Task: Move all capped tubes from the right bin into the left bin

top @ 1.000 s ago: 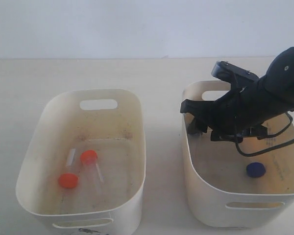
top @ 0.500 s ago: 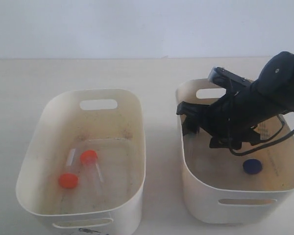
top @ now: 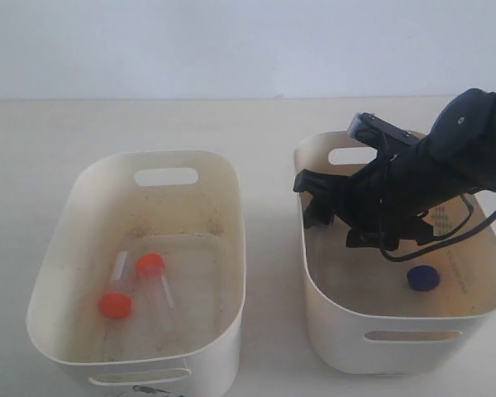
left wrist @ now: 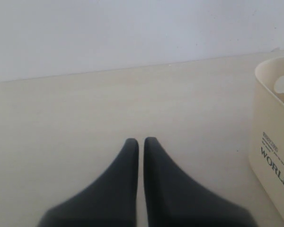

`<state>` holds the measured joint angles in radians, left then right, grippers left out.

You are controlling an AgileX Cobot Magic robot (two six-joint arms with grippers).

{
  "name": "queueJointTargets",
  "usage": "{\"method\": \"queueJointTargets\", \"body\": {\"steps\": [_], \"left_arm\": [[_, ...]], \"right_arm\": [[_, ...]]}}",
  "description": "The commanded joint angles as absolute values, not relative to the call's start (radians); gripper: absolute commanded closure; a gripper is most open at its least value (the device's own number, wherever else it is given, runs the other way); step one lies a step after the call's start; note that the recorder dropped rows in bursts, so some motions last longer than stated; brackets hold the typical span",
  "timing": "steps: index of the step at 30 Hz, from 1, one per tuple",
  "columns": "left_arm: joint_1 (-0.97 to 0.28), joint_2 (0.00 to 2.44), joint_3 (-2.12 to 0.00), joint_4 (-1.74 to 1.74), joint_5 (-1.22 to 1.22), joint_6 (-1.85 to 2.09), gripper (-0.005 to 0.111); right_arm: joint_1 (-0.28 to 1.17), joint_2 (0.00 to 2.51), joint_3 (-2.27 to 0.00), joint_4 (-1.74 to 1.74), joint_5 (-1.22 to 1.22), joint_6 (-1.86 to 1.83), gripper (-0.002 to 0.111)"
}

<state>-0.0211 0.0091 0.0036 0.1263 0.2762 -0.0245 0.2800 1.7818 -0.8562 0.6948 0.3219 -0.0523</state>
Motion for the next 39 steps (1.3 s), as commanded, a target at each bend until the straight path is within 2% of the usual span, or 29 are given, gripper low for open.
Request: {"method": "queueJointTargets", "body": {"steps": [1,5,9,20,39], "left_arm": [[-0.02,0.007,0.0,0.12,0.262,-0.036,0.102],[-0.02,0.007,0.0,0.12,0.262,-0.036,0.102],[-0.02,0.007,0.0,0.12,0.262,-0.036,0.102],[-0.02,0.007,0.0,0.12,0.262,-0.036,0.102],[-0.02,0.007,0.0,0.12,0.262,-0.036,0.102]], "right_arm": [[0.278,1.825,-0.84,0.647,0.341,-0.062,0.054],[0.278,1.825,-0.84,0.647,0.346,-0.062,0.082],[0.278,1.812,-0.84,0.647,0.348,-0.062,0.099],[0.277,1.685,-0.84,0.647,0.322,-0.062,0.1],[0.229,1.673,-0.84,0.645,0.336,-0.081,0.1]]}}
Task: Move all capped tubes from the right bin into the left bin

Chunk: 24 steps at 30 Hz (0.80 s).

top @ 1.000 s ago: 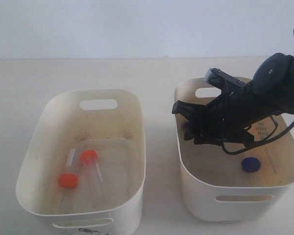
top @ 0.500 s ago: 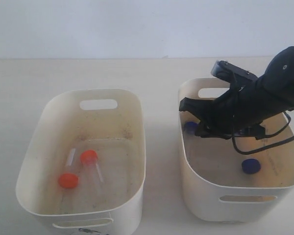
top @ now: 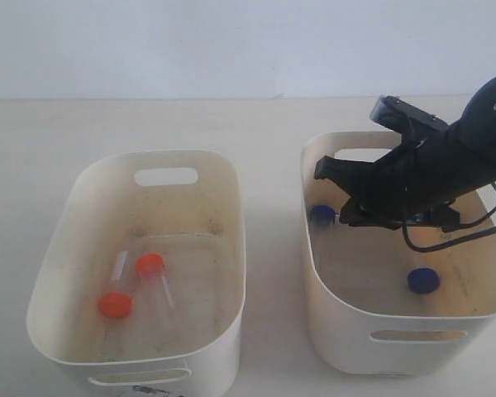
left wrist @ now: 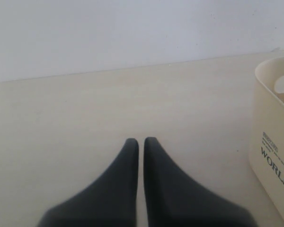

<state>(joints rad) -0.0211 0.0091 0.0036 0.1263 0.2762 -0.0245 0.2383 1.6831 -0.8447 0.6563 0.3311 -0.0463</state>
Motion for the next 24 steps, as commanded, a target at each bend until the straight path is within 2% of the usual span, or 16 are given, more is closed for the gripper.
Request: {"method": "queueJointTargets", "body": {"steps": [1,5,7,11,12,24], "left_arm": [[-0.02,0.007,0.0,0.12,0.262,-0.036,0.102],[-0.02,0.007,0.0,0.12,0.262,-0.036,0.102],[-0.02,0.007,0.0,0.12,0.262,-0.036,0.102],[-0.02,0.007,0.0,0.12,0.262,-0.036,0.102],[-0.02,0.007,0.0,0.12,0.262,-0.036,0.102],[-0.02,0.007,0.0,0.12,0.262,-0.036,0.102]], "right_arm": [[0.229,1.675,-0.84,0.645,0.336,-0.081,0.1],[0.231,1.697,-0.838,0.645,0.336,-0.093,0.097],[0.231,1.708,-0.838,0.645,0.336,-0.096,0.088],[0.231,1.712,-0.838,0.656,0.334,-0.096,0.061],[0.233,1.712,-0.838,0.658,0.334,-0.096,0.058],[0.241,1.772,-0.838,0.726,0.348,-0.123,0.057]]}}
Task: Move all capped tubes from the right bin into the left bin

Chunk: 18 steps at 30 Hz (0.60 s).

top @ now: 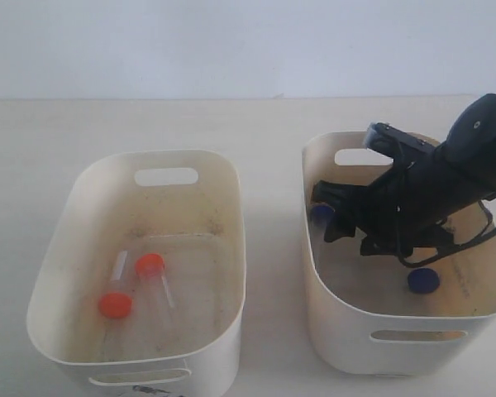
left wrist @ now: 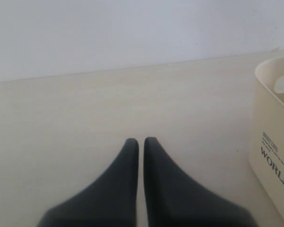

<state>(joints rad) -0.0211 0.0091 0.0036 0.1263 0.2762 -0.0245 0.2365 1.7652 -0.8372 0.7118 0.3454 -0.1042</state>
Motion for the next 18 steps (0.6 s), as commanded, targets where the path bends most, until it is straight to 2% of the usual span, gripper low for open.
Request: {"method": "queueJointTargets", "body": {"steps": [1,18], "left_arm": [[-0.02,0.007,0.0,0.12,0.262,-0.036,0.102],[-0.02,0.007,0.0,0.12,0.262,-0.036,0.102]], "right_arm": [[0.244,1.772,-0.838,0.74,0.35,-0.13,0.057],[0.293,1.799,-0.838,0.765,0.308,-0.137,0.057]]}}
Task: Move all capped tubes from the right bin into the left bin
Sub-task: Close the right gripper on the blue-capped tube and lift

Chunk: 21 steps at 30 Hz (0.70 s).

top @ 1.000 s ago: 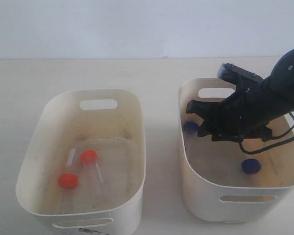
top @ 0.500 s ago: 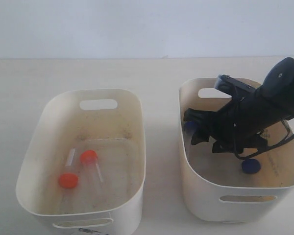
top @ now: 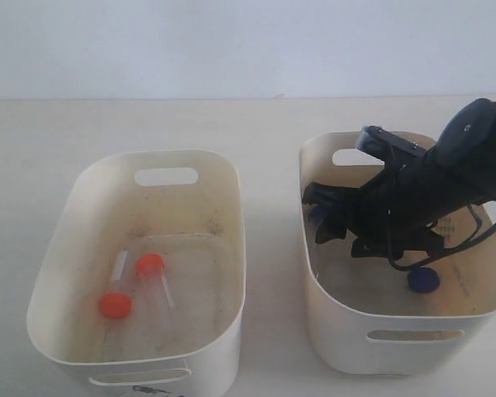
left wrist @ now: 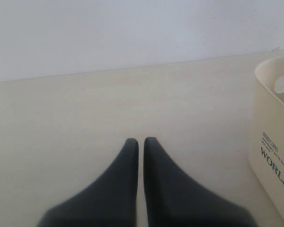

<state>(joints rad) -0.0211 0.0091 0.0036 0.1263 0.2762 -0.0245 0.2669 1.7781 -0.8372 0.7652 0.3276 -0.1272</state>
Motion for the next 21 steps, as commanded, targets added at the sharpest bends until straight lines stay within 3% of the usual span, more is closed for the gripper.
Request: {"method": "queueJointTargets", "body": {"steps": [1,21], "left_arm": [[-0.02,0.007,0.0,0.12,0.262,-0.036,0.102],[-0.02,0.007,0.0,0.12,0.262,-0.036,0.102]], "right_arm": [[0.303,1.804,-0.838,0.765,0.303,-0.137,0.057],[0.312,1.93,-0.838,0.75,0.307,-0.141,0.057]]}}
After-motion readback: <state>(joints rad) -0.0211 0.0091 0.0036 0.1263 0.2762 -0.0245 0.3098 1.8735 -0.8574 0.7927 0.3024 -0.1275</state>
